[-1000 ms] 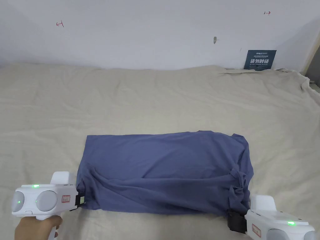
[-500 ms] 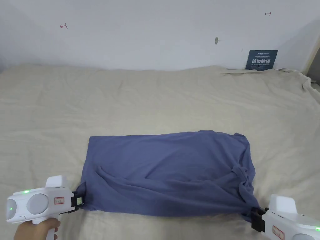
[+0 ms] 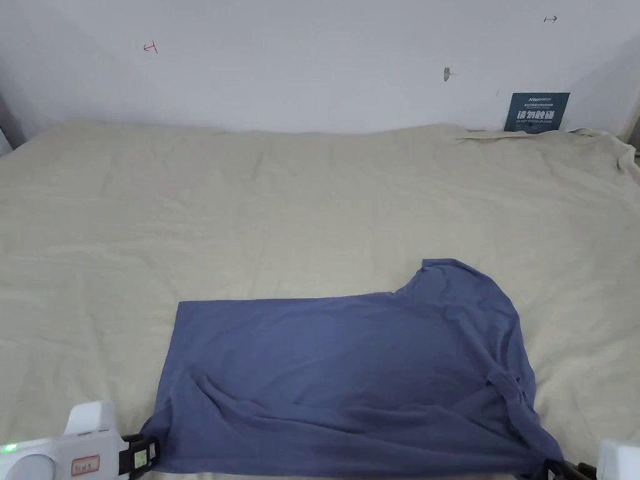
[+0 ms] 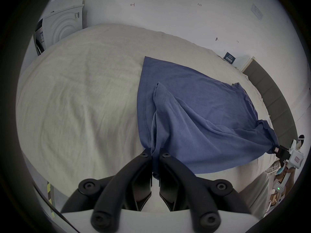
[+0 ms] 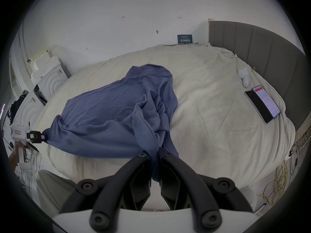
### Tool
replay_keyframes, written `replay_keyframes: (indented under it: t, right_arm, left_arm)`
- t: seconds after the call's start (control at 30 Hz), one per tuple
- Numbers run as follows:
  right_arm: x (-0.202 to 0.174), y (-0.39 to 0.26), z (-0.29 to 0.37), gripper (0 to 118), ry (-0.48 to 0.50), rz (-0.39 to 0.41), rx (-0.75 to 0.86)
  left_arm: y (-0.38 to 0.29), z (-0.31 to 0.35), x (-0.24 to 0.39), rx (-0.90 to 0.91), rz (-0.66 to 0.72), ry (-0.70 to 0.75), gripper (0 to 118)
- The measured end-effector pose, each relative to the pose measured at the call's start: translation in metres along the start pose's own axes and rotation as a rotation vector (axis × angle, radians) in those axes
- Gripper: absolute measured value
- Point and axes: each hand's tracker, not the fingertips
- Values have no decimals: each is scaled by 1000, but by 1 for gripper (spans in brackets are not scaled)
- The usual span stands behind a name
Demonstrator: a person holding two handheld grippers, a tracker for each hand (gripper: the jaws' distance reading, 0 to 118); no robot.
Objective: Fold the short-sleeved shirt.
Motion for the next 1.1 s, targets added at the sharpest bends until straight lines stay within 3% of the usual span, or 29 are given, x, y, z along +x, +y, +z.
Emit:
replay_keyframes:
  t: [0.2,0.37,0.53,0.57,0.6,0.63,0.7,0.73,0.77,1.1]
  right_arm:
    - [4,-25,-20,5,-23,-21,-68]
    - [8,-36,-43,5,-53,-56,-124]
    - [3,-28,-36,8,-62,-41,-131]
    - [2,-24,-30,13,-68,-46,-124]
    - [2,-18,-24,25,-64,-55,-105]
    - [1,-12,-18,40,-56,-61,-80]
    - [-3,4,-5,80,-39,-54,-16]
    - [-6,12,1,88,-37,-45,20]
    - [-10,24,10,89,-33,-32,66]
    - [-51,105,70,89,-24,48,424]
  left_arm:
    - [-22,-12,-5,-30,44,22,4]
    - [-25,-26,8,-44,-5,100,4]
    - [-21,-18,16,-45,-5,122,6]
    - [-18,-15,18,-48,-5,119,12]
    - [-16,-12,20,-47,-6,127,27]
    - [-14,-9,21,-44,-9,127,46]
    - [-8,-1,27,-17,-14,138,96]
    - [-4,6,31,9,-19,141,108]
    - [2,14,36,61,-30,130,112]
    - [51,92,96,511,-167,94,113]
